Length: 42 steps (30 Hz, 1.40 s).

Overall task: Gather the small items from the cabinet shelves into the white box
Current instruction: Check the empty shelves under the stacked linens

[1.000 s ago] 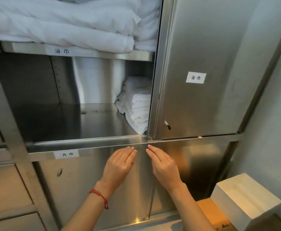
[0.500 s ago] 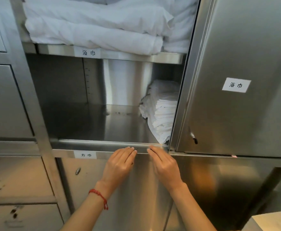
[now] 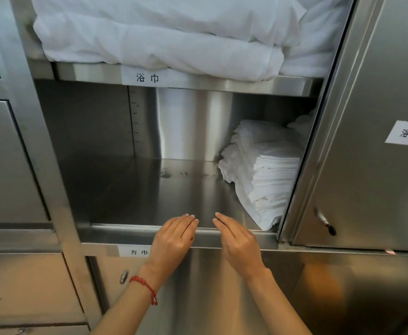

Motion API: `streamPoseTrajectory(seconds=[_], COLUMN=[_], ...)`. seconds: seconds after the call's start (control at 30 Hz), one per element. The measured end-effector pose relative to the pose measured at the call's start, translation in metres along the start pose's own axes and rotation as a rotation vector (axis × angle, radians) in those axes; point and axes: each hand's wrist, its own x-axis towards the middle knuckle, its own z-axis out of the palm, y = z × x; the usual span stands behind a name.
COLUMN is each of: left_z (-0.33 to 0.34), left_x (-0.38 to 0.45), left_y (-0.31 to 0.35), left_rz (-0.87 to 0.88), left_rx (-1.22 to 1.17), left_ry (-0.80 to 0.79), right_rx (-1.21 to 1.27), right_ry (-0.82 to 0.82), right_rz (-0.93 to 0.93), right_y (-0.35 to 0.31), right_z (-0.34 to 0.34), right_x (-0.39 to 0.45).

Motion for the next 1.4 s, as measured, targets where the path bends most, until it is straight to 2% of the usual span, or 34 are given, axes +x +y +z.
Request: streamPoseTrajectory(seconds=[0.6,1.4], left_z=[0.057,0.136], left_x=[-0.025,-0.037], left_y=[-0.125,-0.158], left_rz=[0.003,-0.109], left_rx=[-0.085,-0.061], left_ry=[-0.051,-0.162], right_rx=[-0.041,0.057], right_ry=[-0.008,-0.157], right_rz=[0.071,0.114], right_y=[-0.005,0.045], right_z=[0.127,0.201], right_x=[0.044,0.045])
